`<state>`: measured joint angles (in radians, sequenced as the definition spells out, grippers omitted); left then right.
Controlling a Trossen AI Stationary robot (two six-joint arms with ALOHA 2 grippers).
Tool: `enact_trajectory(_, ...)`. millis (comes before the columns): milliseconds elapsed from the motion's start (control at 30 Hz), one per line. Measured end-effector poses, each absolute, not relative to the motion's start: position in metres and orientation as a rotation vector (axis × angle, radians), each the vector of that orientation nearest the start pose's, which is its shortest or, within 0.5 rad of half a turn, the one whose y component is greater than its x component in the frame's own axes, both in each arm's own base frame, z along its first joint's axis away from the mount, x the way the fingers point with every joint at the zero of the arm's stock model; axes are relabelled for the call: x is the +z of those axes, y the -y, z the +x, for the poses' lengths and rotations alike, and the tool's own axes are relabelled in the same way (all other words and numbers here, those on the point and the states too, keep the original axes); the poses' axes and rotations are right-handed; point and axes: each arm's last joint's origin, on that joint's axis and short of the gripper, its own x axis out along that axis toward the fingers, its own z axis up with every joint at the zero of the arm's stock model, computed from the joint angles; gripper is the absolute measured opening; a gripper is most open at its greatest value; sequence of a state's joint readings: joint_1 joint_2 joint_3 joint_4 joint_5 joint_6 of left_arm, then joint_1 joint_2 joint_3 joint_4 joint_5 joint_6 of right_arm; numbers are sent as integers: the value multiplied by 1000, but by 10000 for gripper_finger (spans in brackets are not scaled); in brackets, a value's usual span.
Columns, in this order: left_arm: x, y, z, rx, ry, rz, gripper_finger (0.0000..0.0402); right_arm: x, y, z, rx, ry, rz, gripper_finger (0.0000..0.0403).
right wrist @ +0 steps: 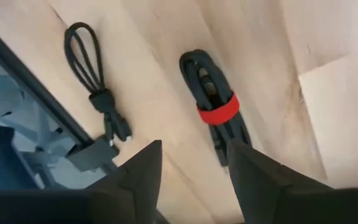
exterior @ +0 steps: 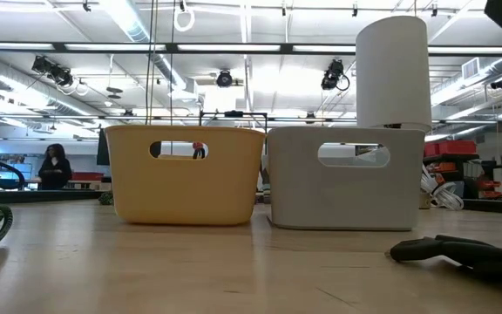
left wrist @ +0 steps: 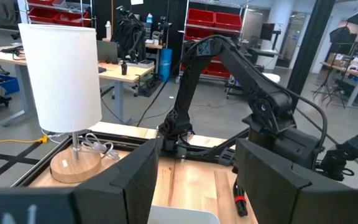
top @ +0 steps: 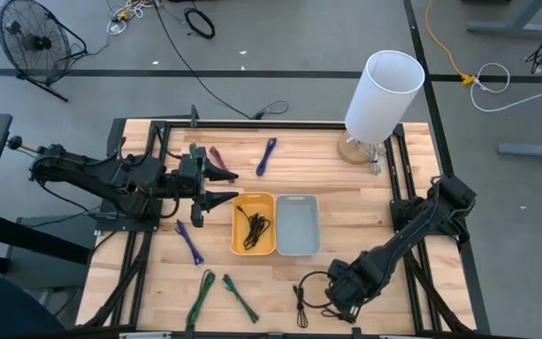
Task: Pick & Place USB Port
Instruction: Put the black charger cable into the yellow bin
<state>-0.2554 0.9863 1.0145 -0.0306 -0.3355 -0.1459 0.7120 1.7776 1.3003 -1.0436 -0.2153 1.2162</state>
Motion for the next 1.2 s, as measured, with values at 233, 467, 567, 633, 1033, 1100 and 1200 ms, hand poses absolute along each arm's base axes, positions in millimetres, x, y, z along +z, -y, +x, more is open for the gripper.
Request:
enact_trajectory(233,390,45,208,79,4,-170,220,188,-212,238,-287,-1681,512,194)
enact_trajectory(467,390,45,208,79,4,-171,220,167,-210,230,-245,-1733,548,194)
enact_trajectory(567,390,45,208,79,4,-171,220,160,-208,229,-238,-1727,553,194)
enact_trajectory(633,390,45,208,79,4,-171,220,156,-207,227,-237,-1727,554,194)
enact_trajectory(1033,390,45,208,79,4,-171,220,134,-199,218,-253,-1738,593,153)
enact_trajectory(1100,390,45,208,79,4,-171,220,134,-199,217,-239,-1749,588,110)
enact_trajectory(1200,390,45,208,79,4,-171,220,134,-200,217,-187,-1784,592,31)
